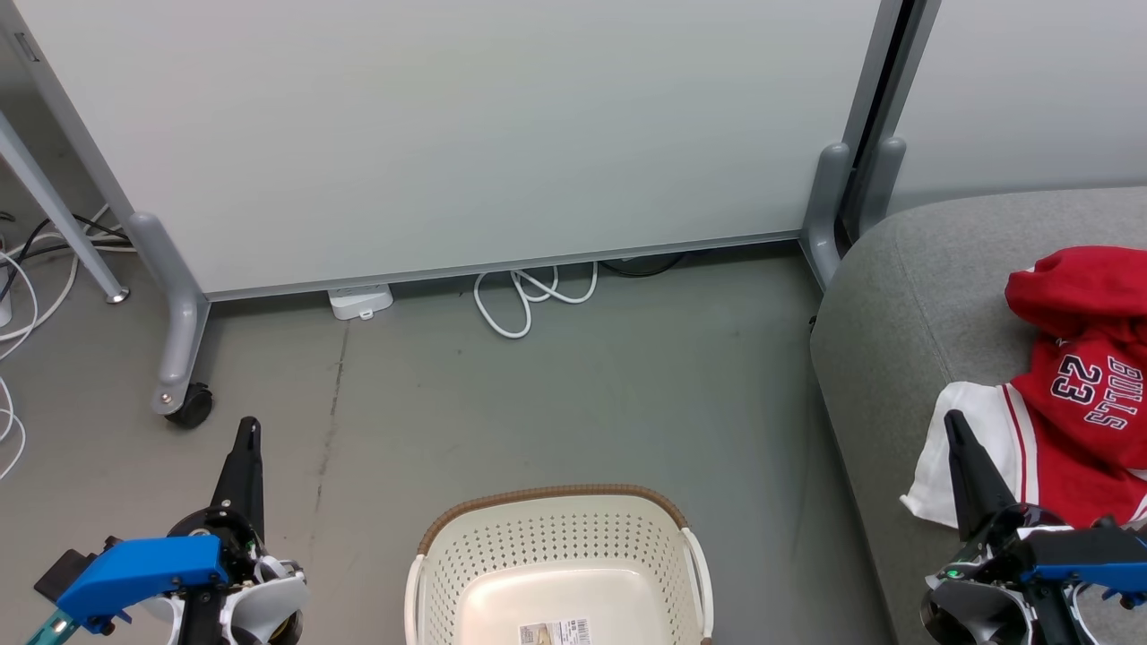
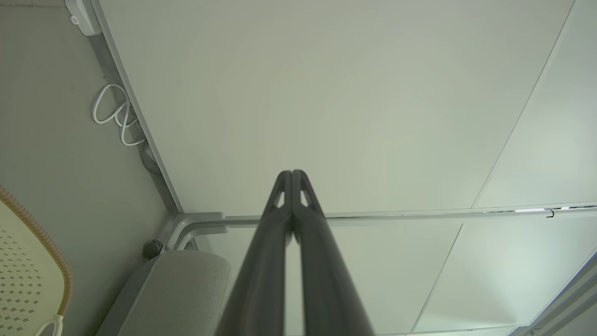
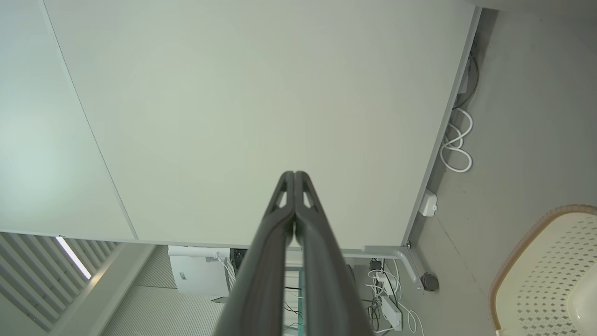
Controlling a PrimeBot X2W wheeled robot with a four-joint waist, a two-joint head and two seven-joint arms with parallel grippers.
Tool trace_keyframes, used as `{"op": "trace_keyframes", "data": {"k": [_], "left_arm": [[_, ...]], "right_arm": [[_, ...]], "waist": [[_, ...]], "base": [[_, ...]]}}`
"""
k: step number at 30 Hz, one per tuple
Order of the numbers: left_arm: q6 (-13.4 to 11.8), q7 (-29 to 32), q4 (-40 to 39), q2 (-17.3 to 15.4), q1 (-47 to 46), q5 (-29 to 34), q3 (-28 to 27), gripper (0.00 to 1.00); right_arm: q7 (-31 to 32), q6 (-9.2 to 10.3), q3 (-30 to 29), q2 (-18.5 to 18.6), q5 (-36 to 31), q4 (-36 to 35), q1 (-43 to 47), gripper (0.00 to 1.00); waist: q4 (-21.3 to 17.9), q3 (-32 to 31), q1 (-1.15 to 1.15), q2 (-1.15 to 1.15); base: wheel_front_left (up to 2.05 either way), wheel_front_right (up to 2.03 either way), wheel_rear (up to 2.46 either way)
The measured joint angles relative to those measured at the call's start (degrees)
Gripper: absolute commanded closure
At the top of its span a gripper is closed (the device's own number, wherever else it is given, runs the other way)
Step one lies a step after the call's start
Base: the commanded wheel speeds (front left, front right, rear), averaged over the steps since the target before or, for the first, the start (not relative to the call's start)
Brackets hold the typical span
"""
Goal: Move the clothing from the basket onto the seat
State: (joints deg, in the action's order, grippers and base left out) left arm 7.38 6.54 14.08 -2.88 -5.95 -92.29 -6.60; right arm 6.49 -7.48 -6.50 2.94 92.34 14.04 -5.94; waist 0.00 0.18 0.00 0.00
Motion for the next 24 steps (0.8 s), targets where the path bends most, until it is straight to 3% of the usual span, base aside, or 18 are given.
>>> {"op": "trace_keyframes", "data": {"k": [24], "left_arm": [[0.0, 0.0, 0.0, 0.0, 0.0, 0.0, 0.0, 1.0]], "right_arm": [[0.0, 0.0, 0.0, 0.0, 0.0, 0.0, 0.0, 1.0]], "waist": [[0.0, 0.0, 0.0, 0.0]], "base": [[0.0, 0.0, 0.0]]}}
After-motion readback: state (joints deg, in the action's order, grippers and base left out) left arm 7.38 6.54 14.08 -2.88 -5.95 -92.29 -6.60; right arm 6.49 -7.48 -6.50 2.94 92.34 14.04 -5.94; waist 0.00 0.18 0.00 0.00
